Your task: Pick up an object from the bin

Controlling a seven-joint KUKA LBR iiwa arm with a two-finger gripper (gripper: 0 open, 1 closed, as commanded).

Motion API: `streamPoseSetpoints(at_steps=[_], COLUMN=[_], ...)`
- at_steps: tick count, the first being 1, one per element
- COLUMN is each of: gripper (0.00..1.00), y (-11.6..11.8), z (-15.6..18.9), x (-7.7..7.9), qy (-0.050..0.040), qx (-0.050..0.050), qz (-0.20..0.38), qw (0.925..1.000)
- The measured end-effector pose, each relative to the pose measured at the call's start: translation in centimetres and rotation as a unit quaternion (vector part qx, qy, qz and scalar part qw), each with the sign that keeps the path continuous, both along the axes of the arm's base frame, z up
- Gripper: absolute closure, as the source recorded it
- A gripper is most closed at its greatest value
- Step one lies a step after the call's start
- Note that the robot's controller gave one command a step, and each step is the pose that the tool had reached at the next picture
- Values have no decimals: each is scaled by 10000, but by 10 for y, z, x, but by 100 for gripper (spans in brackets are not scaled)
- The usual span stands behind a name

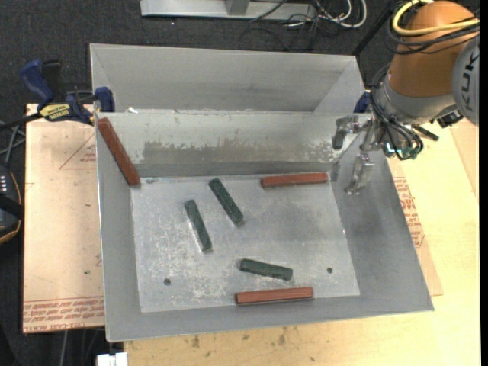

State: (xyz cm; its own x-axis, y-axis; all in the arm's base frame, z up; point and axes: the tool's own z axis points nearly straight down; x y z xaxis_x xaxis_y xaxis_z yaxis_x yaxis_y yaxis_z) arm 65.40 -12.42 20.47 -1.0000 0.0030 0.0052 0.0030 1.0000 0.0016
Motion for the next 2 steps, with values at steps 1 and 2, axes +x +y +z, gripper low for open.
streamPoseSetpoints(at_steps=[1,2], gripper=[0,0], y=[0,10], z=[5,-53], x=[2,-21], qy=[-40,-60], qx=[-7,-7], qz=[10,-204], qw=[10000,9998])
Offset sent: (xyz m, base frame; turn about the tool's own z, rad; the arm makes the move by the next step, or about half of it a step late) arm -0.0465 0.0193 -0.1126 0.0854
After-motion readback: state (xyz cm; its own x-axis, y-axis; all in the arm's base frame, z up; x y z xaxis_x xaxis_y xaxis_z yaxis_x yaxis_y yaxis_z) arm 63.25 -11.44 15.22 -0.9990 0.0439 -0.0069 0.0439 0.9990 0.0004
